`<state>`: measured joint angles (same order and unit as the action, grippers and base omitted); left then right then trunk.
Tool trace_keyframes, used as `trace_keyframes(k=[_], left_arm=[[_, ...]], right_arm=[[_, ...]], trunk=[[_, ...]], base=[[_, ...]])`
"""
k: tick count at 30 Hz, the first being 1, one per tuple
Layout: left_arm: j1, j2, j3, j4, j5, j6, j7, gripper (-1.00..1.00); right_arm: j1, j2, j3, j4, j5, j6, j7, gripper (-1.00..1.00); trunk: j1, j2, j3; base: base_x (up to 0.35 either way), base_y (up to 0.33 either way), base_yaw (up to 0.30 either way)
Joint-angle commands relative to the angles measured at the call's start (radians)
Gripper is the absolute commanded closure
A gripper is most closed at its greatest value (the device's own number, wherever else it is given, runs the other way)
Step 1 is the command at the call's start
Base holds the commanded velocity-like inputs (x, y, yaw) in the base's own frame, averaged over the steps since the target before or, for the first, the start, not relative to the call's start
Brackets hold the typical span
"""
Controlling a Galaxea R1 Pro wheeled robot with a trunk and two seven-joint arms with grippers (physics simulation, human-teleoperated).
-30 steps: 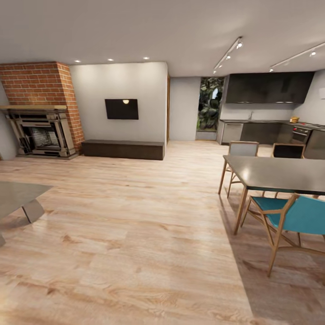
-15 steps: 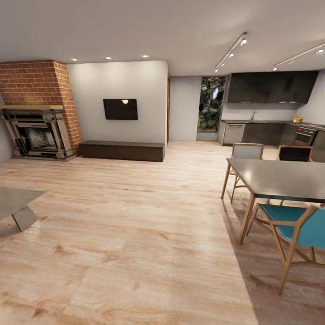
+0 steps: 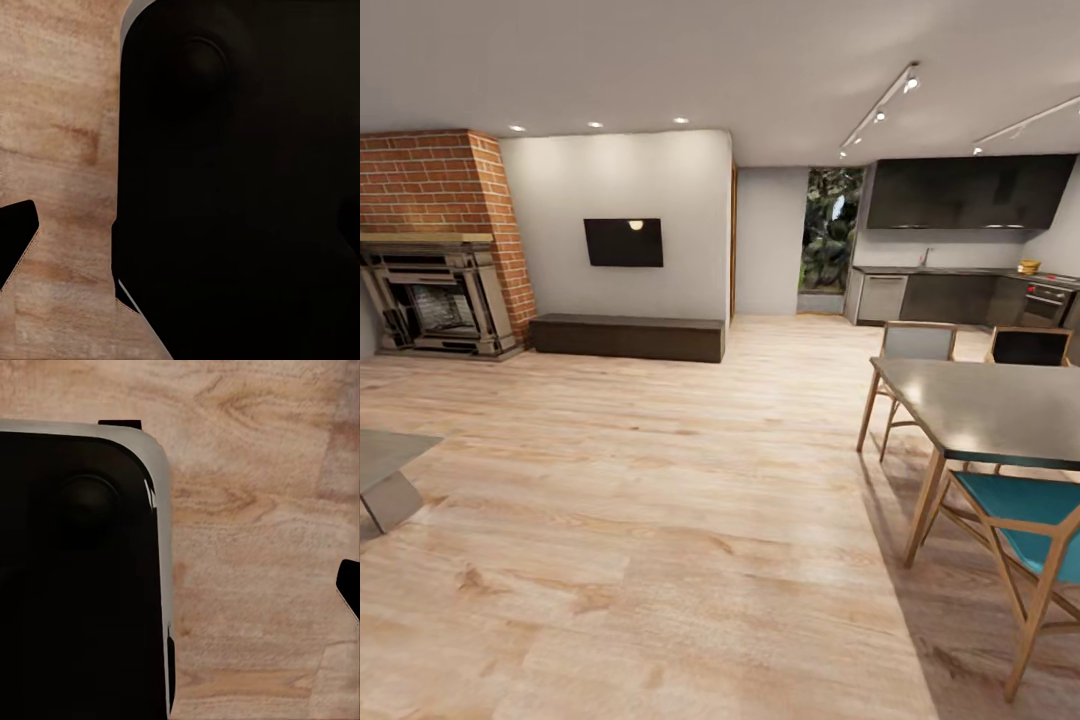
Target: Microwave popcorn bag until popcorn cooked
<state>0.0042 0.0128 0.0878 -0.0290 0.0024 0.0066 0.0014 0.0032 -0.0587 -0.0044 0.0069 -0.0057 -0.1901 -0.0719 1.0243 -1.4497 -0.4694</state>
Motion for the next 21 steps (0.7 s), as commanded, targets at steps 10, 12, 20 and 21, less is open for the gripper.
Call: trace_keyframes(k=[10,12,20,21], left_arm=[[0.000,0.000,0.007,-0.002,0.000,0.001,0.000,-1.00],[0.000,0.000,0.008,-0.002,0.000,0.001,0.000,-1.00],[0.000,0.000,0.008,-0.002,0.000,0.001,0.000,-1.00],[0.000,0.000,0.008,-0.002,0.000,0.001,0.000,-1.00]], right_arm=[[0.000,0.000,0.000,0.001,0.000,-0.004,-0.002,-1.00],[0.000,0.000,0.000,0.001,0.000,-0.004,-0.002,-1.00],[0.000,0.000,0.000,0.001,0.000,-0.004,-0.002,-1.00],[0.000,0.000,0.000,0.001,0.000,-0.004,-0.002,-1.00]], trunk=[[0.001,0.000,-0.001],[0.001,0.000,-0.001],[0.001,0.000,-0.001],[0.001,0.000,-0.001]], base=[[0.339,0.000,0.000],[0.339,0.000,0.000],[0.339,0.000,0.000],[0.339,0.000,0.000]])
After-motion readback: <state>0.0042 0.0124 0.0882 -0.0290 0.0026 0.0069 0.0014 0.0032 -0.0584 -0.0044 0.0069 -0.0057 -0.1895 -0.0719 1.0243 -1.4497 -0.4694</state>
